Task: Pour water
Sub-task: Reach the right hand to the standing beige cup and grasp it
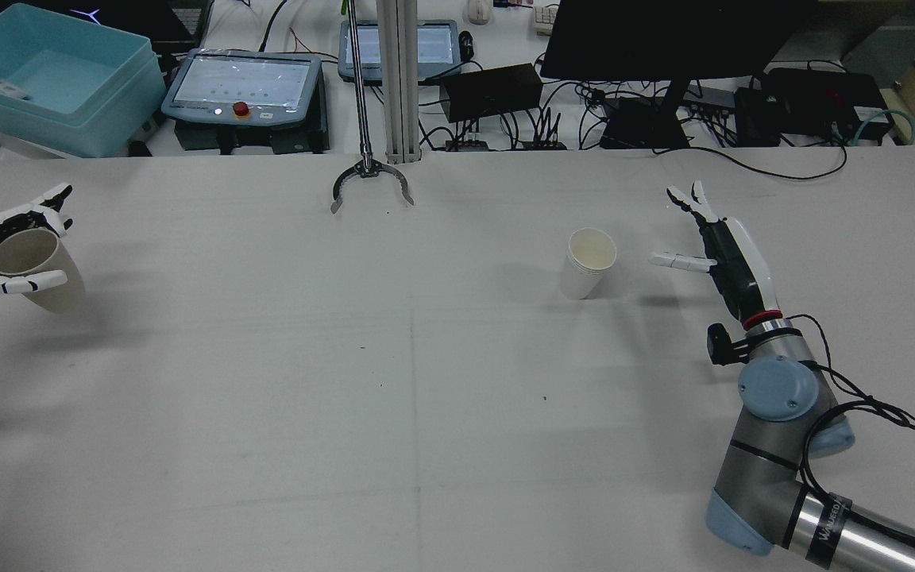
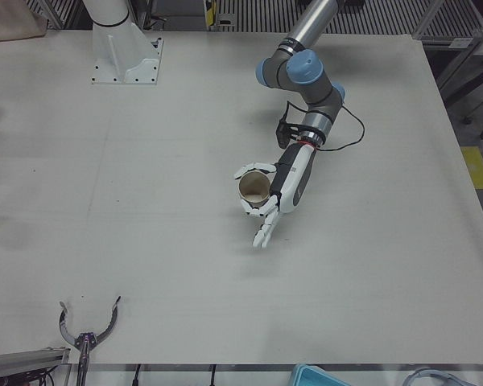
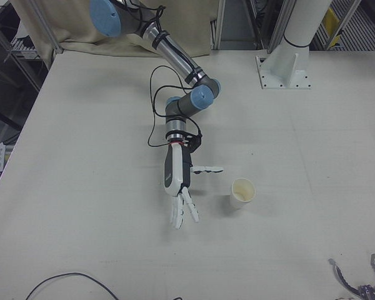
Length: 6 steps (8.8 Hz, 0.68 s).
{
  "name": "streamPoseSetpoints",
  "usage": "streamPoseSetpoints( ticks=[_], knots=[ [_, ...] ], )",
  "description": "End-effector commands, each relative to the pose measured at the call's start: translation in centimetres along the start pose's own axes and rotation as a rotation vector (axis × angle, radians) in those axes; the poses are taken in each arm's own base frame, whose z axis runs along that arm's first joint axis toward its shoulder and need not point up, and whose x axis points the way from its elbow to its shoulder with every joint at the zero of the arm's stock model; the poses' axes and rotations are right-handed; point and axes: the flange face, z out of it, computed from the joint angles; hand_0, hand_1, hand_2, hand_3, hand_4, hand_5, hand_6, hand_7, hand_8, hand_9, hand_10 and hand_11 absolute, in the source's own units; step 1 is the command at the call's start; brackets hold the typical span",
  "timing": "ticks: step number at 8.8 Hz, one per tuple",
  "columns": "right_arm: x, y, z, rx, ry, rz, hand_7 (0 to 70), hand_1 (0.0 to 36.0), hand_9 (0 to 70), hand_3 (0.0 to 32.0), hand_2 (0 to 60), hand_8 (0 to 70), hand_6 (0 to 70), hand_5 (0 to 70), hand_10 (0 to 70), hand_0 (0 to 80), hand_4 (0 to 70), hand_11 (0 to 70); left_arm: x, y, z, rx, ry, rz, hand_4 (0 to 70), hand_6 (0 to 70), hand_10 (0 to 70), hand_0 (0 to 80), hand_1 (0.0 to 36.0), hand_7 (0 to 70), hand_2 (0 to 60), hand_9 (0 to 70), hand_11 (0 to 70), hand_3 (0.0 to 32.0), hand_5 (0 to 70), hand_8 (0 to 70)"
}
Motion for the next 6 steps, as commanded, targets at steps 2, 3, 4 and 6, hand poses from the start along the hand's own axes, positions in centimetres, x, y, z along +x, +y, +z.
streamPoseSetpoints(
  ticks=[2,3,4,6],
  knots=[
    [2.7,2.4,-1.0,-0.015,0.004,-0.021,0.0,8.5,0.0,0.0,4.4,1.1,0.0,2.2,0.2,43.0,4.7,1.2,-0.1,-0.6,-0.1,0.007,-0.001,0.003,26.2,1.8,4.6,49.1,36.0,7.4,60.0,2.1,9.7,0.0,62.0,1.5],
    [2.8,2.7,-1.1,-0.014,-0.004,-0.02,0.0,8.6,0.0,0.0,4.9,1.1,0.1,2.3,0.3,42.9,4.8,1.5,-0.1,-0.6,-0.1,0.007,-0.001,0.003,26.2,1.8,4.4,49.0,36.0,7.4,60.0,2.1,9.5,0.0,61.9,1.5],
    [3.0,3.6,-0.8,-0.021,-0.007,-0.018,0.0,8.6,0.1,0.0,5.3,1.1,0.3,2.1,0.4,42.5,4.9,1.5,-0.1,-0.7,-0.1,0.009,0.0,0.003,26.1,1.8,4.5,49.2,36.0,7.4,60.0,2.2,9.6,0.0,61.7,1.5],
    [3.1,3.5,-0.9,-0.021,-0.006,-0.047,0.2,8.6,0.3,0.0,5.5,1.1,0.7,2.5,0.4,42.7,5.4,1.6,0.0,-0.7,-0.1,0.006,0.003,0.003,25.8,1.9,4.5,49.5,36.0,7.4,60.0,2.2,9.6,0.0,61.8,1.5]
  ],
)
